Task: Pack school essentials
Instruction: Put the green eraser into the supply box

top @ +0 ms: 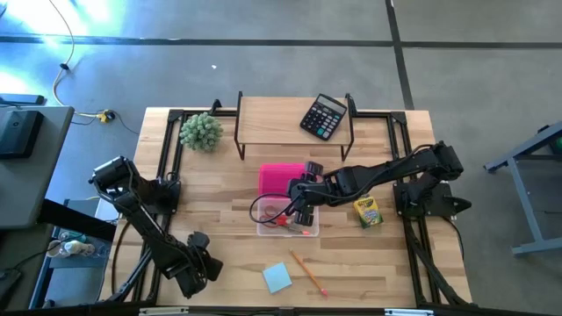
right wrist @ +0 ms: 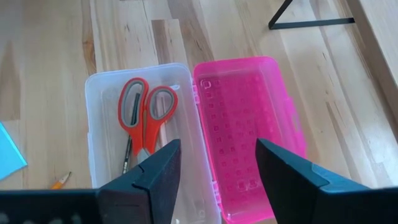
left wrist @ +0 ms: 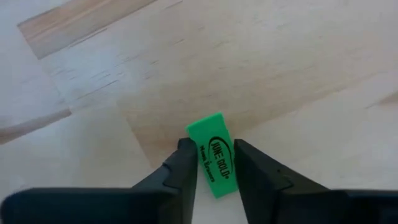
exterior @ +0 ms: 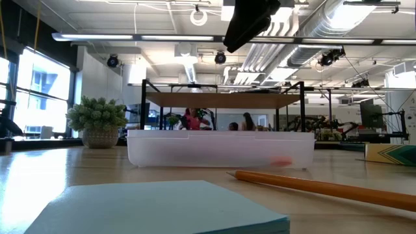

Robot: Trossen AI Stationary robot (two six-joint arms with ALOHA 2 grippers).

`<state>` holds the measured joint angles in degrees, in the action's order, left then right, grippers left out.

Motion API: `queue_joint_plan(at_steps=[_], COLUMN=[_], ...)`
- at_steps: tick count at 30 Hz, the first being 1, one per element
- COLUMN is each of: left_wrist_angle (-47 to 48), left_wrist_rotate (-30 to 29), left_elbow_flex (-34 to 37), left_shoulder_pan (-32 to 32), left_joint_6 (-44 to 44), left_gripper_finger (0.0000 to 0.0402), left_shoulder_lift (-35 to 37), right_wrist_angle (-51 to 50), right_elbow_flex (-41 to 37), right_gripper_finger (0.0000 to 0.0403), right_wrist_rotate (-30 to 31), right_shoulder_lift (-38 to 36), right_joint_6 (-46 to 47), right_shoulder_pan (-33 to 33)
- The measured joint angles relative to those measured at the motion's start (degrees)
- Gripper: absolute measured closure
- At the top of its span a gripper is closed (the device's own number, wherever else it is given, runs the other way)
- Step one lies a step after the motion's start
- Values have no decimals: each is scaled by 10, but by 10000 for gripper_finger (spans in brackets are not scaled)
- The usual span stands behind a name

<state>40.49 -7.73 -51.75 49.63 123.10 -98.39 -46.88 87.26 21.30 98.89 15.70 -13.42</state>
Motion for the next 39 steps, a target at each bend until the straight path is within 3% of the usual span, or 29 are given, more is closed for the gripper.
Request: queue_joint_plan(at_steps=[6,21,30,39], left_wrist_angle=[0,5,13,-21], left_wrist_rotate=[-8,-45,-112,-191], left_elbow_flex=[0,-7,-28,-28], left_shoulder_pan=[0,1,-5,-86], left_joint_6=[-28,-82,-128,-257], left_gripper_finger=[350,352,353,353], left_shoulder_lift=[0,3,7,8], right_wrist_angle=[-9,-12,-14,-18], right_elbow_flex=[0,0,0,1], right_gripper_finger=[206,206,206,206], right_wrist_rotate=[0,0,0,8], right_shoulder_lift=[0,0,0,-15], right_joint_6=[9,8,8,9], right_shoulder_pan=[0,0,0,0])
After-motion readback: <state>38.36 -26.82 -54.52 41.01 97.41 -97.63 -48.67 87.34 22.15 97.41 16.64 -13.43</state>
